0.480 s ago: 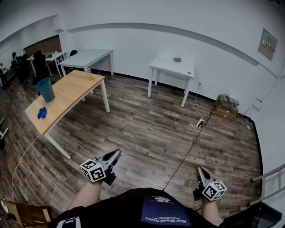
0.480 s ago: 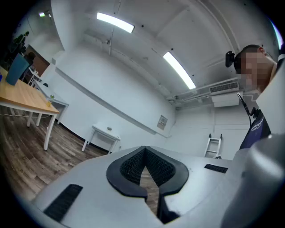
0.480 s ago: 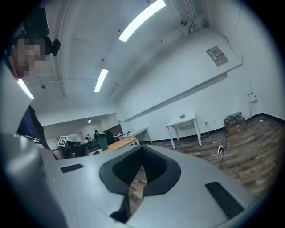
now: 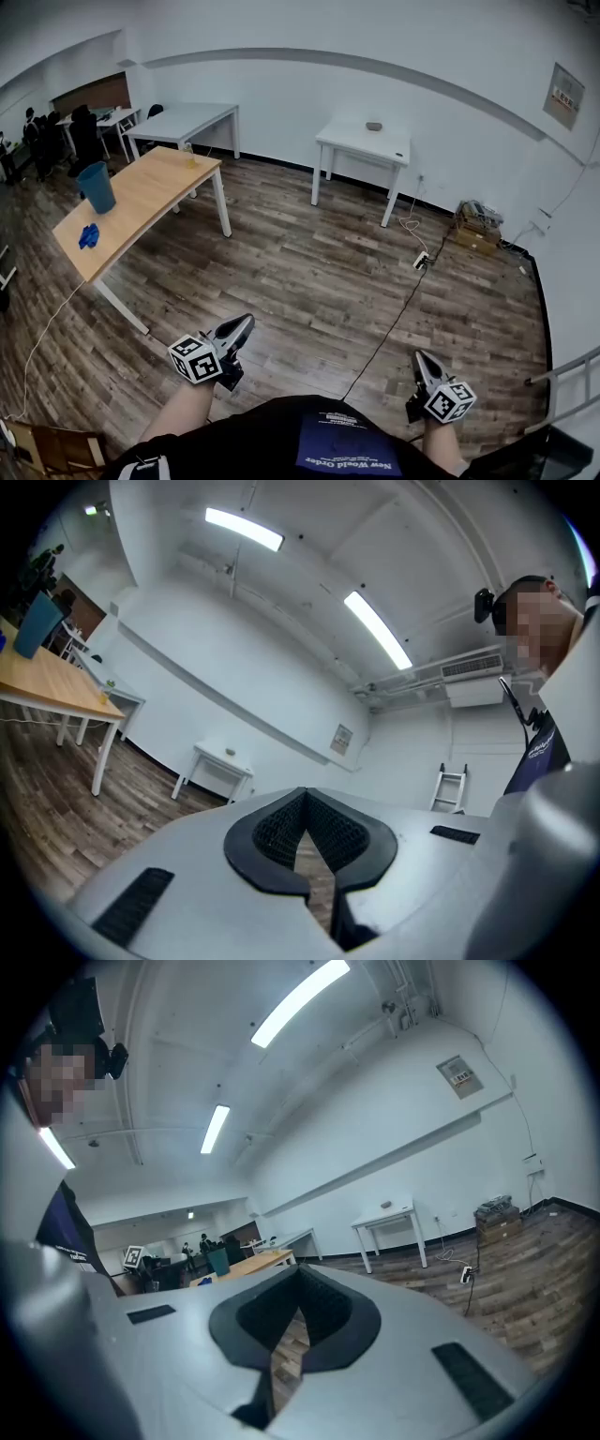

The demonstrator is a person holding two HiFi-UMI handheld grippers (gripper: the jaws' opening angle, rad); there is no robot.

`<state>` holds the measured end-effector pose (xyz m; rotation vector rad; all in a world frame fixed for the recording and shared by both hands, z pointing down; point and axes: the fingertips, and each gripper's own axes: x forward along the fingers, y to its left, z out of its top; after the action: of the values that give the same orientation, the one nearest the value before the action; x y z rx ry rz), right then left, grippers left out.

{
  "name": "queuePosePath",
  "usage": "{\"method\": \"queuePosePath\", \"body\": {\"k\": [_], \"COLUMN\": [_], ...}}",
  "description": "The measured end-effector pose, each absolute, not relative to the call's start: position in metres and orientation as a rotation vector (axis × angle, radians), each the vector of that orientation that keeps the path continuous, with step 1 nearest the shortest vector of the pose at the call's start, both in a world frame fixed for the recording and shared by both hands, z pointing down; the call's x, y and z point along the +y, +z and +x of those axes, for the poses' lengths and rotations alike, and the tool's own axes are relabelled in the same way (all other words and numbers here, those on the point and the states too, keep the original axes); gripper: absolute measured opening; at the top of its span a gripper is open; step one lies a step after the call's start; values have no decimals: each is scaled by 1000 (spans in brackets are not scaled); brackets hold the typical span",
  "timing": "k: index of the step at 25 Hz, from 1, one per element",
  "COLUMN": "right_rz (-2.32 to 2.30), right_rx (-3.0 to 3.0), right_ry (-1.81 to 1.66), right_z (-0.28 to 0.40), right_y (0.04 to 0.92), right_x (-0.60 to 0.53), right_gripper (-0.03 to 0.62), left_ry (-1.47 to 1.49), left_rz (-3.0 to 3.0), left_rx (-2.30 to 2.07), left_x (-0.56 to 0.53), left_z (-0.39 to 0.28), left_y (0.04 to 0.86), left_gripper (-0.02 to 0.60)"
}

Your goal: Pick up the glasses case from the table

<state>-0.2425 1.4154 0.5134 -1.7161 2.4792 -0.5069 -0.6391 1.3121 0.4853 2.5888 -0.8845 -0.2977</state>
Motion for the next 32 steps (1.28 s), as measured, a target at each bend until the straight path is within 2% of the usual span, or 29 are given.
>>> {"method": "queuePosePath", "body": {"k": [10, 18, 32], "right_rz": [-1673, -1664, -1588], "right_rx": [2508, 2463, 2507], "right_ry": [-487, -506, -510], "right_z": [-249, -227, -118], "right_y": [509, 512, 511], "right_x": [1413, 1416, 1449], "right_gripper": [-11, -11, -11], "left_ry": [-280, -250, -194], "left_rz": [2588, 2590, 2567], "left_rx": [-874, -883, -960], "left_x": [1310, 1306, 1343], "left_z": [-634, -615, -499], "left_y": [488, 481, 470], "left_gripper": [-3, -3, -3]}}
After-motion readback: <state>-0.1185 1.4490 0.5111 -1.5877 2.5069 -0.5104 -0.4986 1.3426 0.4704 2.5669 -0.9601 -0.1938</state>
